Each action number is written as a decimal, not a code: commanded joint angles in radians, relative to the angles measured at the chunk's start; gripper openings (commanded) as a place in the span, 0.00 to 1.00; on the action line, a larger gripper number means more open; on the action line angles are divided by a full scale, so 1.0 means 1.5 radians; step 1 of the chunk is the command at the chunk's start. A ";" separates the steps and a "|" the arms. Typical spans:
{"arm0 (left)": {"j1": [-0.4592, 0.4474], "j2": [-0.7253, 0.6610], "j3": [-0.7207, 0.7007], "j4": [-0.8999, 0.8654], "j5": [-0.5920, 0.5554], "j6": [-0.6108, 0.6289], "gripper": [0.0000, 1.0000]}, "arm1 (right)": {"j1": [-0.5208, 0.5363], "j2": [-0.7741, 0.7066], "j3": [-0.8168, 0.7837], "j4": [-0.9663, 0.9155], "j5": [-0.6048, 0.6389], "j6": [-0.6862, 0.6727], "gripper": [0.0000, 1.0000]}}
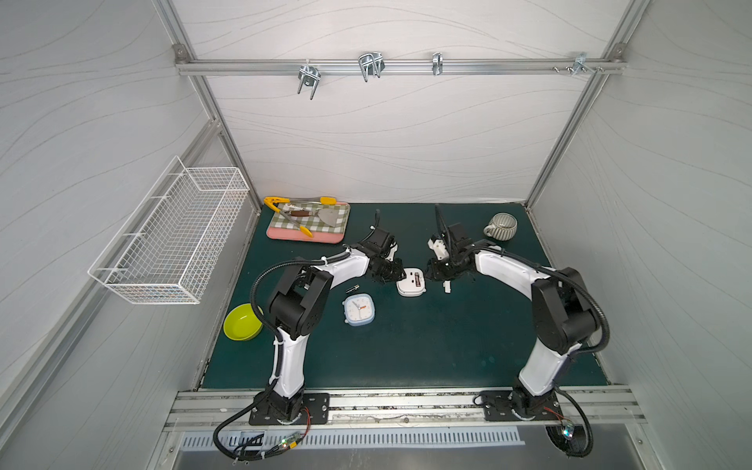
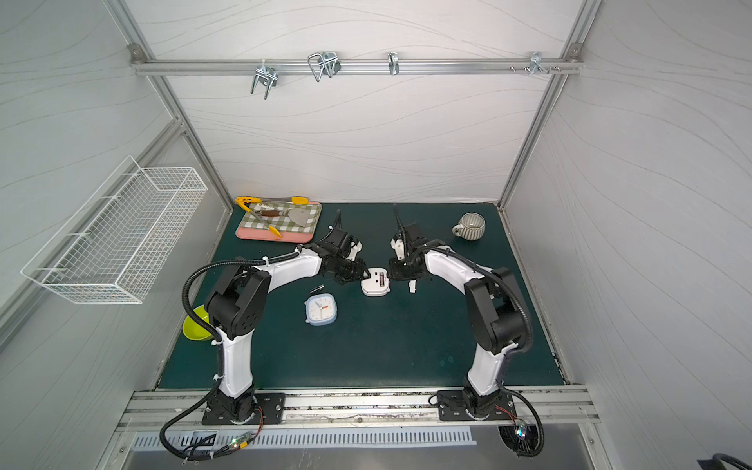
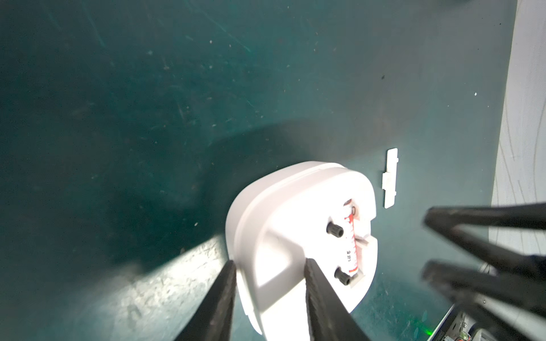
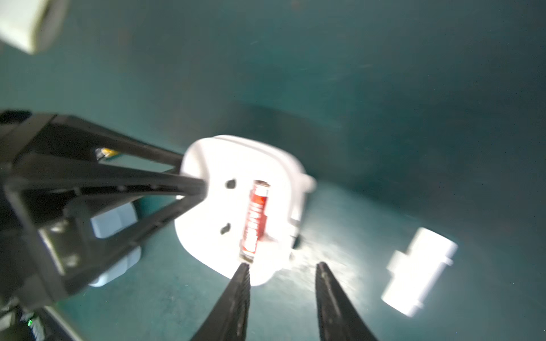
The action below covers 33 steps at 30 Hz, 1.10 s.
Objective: Insert the battery into the alarm
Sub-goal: Pick up the cover from the center of the board.
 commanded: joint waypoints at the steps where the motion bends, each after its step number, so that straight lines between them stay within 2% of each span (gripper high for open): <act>1: -0.004 0.037 0.000 -0.051 -0.029 0.010 0.40 | -0.042 -0.032 -0.022 -0.021 0.066 0.027 0.41; 3: -0.004 0.036 -0.001 -0.049 -0.028 0.010 0.41 | -0.065 -0.025 -0.025 -0.052 0.072 0.024 0.39; 6: -0.004 0.034 -0.002 -0.047 -0.026 0.010 0.41 | -0.078 -0.005 -0.019 -0.082 0.069 0.017 0.30; 9: -0.005 0.035 -0.002 -0.046 -0.024 0.009 0.41 | -0.062 0.029 0.012 -0.111 0.065 0.009 0.26; 14: -0.005 0.034 -0.004 -0.045 -0.023 0.010 0.41 | -0.027 0.101 0.081 -0.165 0.118 0.015 0.15; 24: -0.005 0.032 -0.005 -0.043 -0.020 0.010 0.41 | -0.015 0.156 0.122 -0.183 0.126 0.013 0.15; 33: -0.005 0.032 -0.005 -0.041 -0.018 0.010 0.41 | -0.013 0.134 0.112 -0.173 0.131 0.011 0.20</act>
